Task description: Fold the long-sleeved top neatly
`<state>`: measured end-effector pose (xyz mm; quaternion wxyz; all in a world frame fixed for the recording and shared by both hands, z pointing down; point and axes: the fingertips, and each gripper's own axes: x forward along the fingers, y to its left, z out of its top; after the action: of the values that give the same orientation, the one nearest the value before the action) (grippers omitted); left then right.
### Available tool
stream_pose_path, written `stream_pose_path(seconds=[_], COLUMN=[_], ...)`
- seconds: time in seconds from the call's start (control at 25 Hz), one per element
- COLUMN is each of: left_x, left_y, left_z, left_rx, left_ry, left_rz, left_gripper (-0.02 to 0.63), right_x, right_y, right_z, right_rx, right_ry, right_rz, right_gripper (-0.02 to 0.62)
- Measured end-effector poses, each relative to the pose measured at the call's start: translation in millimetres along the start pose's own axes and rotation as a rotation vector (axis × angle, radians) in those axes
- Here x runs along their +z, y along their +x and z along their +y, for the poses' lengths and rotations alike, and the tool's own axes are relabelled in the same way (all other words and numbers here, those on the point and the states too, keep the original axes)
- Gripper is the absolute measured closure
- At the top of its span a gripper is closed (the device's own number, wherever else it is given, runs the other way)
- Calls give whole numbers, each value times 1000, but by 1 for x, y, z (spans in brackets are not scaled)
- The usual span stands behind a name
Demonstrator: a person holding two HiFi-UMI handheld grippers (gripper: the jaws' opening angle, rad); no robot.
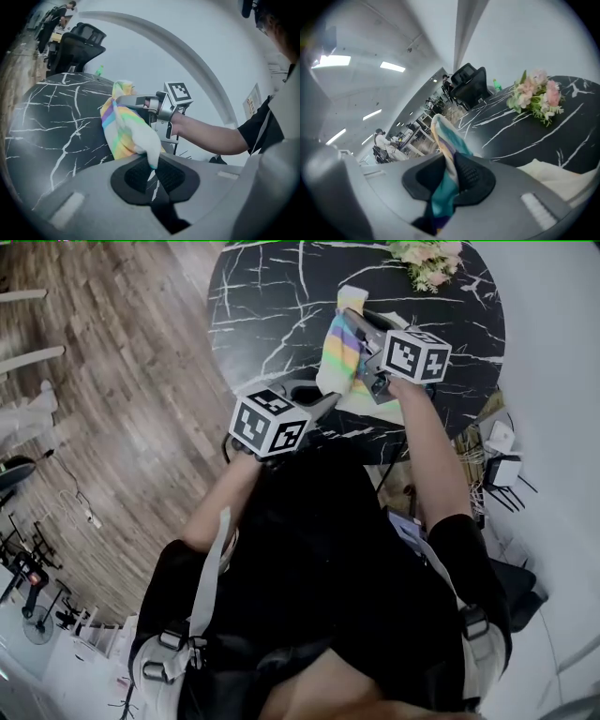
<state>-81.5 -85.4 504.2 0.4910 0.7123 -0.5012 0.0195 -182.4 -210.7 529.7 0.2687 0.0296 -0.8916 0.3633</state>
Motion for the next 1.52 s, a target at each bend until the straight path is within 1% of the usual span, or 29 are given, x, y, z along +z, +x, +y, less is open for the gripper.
stream_pose_path(seconds=[0.16, 0.28, 0.44, 0.56, 0.6, 0.68, 0.8, 0.96, 1.2, 1.32, 1.4, 1.52], left_x=[0, -4, -22, -40, -45, -53, -57, -62, -61, -56, -50, -33], left_y=[34, 62, 104, 136, 145, 161, 172, 177, 177, 170, 161, 140], left_z=[-36, -61, -86, -97, -101, -110, -124, -127, -125, -130, -133, -131], left_rx=[-8, -18, -14, -1, -6, -35, -73, -68, -44, -43, -43, -34], left_ry=[90, 139, 219, 260, 256, 228, 199, 213, 229, 248, 253, 259], left_rz=[68, 115, 214, 285, 304, 322, 324, 338, 297, 250, 207, 107], left_gripper=[575, 575, 575, 569, 556, 488, 483, 483, 483, 483, 483, 494], right_x=[1, -7, -31, -49, -53, -57, -57, -65, -72, -68, -62, -54], right_y=[-49, -84, -122, -142, -148, -160, -180, -205, -236, -246, -253, -263], right_z=[-27, -54, -93, -123, -133, -149, -165, -189, -204, -189, -170, -137], right_rx=[30, 42, 51, 20, -1, -52, -115, -195, -261, -250, -227, -215], right_ry=[70, 132, 213, 245, 246, 227, 178, 152, 160, 117, 90, 31], right_rz=[-55, -84, -96, -91, -88, -90, -96, -86, -133, -173, -210, -255], right_gripper=[537, 538, 538, 526, 512, 483, 462, 406, 405, 408, 427, 460])
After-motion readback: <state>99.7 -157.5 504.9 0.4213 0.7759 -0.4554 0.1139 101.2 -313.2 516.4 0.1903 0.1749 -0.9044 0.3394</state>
